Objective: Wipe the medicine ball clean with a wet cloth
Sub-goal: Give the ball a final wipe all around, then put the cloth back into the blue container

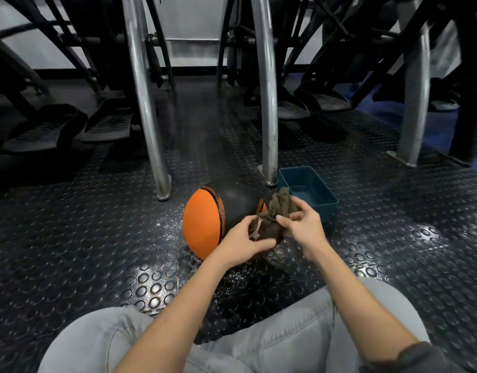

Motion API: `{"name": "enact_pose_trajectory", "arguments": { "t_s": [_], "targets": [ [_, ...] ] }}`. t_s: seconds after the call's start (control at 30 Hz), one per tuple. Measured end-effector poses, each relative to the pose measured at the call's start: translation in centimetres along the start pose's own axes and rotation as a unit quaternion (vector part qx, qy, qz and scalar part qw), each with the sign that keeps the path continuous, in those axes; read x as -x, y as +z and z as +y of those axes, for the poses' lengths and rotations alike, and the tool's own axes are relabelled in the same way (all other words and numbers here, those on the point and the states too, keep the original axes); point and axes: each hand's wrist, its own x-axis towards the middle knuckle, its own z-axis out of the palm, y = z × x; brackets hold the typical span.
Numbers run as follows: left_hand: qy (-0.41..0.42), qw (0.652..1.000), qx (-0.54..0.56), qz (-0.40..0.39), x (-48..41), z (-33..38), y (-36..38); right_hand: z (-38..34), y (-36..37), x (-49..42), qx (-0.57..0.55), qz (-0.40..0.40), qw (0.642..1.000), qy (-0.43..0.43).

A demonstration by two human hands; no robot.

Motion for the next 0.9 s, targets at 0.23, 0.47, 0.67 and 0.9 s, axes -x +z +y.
{"name": "enact_pose_trajectory", "arguments": {
  "t_s": [0.23,0.47,0.67,0.9],
  "targets": [
    [0.110,0.984,-0.030,0.133,-2.9,2.7,0.4,-2.1,-3.2,-2.4,-0.076,-0.083,0.991,0.073],
    [0.123,0.971,0.101,0.177,-9.0,6.7,1.8,-2.3,-7.7,-5.7,-0.038,-0.119,0.988,0.094],
    [0.105,0.962,0.138,0.209,-14.6,7.2,3.7,-1.5,-8.6,-9.9,-0.040,0.027,0.998,0.044],
    [0.038,0.991,-0.064,0.114,-20.2,5.8,5.9,0.3,-9.8,-15.8,0.027,0.109,0.994,0.005]
  ]
}}
